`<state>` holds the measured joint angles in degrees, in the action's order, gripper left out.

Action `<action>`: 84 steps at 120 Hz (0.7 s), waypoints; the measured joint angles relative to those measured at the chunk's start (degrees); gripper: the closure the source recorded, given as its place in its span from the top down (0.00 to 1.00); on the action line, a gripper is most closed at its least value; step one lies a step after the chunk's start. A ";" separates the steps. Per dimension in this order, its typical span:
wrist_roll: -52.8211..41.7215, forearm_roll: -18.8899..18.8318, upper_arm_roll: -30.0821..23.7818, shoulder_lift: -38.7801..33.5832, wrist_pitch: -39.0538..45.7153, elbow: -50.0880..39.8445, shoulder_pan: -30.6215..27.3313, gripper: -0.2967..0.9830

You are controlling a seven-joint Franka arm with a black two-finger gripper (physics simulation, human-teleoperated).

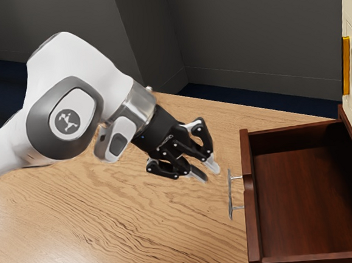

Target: Pull the drawer handle with one arm to open the drawer

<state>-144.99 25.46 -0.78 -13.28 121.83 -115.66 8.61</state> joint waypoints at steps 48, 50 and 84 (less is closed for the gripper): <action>18.68 -24.77 4.31 9.76 -24.51 32.86 -0.10 0.65; 20.65 -25.50 4.87 10.22 -25.94 33.44 -0.09 0.66; 48.67 -28.11 10.48 13.75 -38.89 35.82 -5.42 0.74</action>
<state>-96.32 -2.65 9.70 0.46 82.94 -79.84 3.19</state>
